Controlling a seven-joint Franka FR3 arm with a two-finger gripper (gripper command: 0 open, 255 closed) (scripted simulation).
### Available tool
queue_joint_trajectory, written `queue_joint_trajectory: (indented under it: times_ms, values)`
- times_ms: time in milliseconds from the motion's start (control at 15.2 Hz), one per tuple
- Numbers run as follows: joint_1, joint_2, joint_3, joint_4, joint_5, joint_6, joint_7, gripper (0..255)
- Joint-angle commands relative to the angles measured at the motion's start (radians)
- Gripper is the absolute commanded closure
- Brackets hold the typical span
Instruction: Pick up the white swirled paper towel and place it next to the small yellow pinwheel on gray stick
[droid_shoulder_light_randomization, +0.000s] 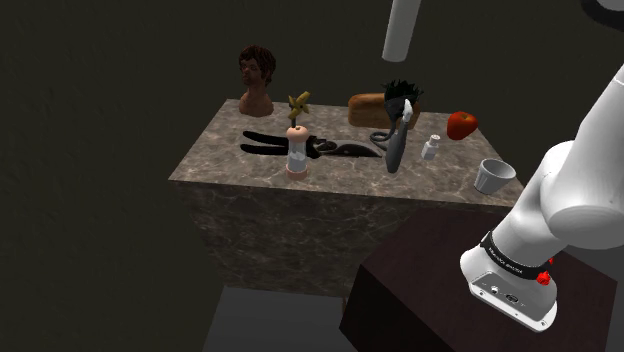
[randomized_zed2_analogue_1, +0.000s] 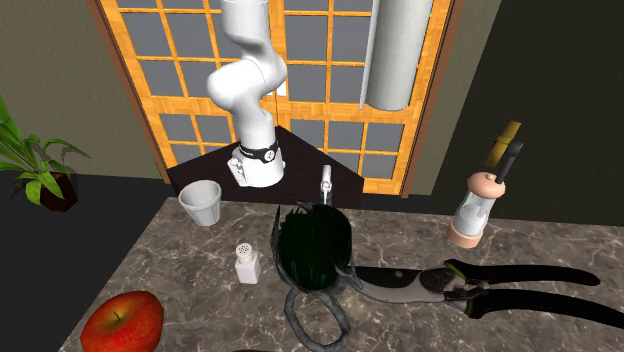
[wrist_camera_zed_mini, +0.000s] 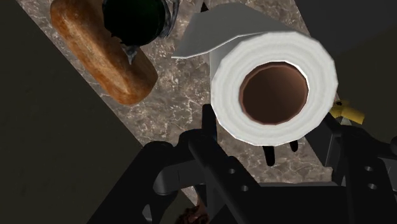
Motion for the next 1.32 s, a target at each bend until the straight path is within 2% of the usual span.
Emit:
queue_joint_trajectory:
  times_ms: [0,66,528,1254]
  values:
    - [0.027,0.028,0.021,0.030,0.008,-0.004,0.053,255]
    - [0.043,0.064,0.035,0.081,0.018,-0.021,0.089,255]
    - [0.074,-0.064,0.052,-0.204,-0.024,0.141,0.117,255]
    - [0.087,-0.173,0.066,-0.497,-0.052,0.328,0.145,255]
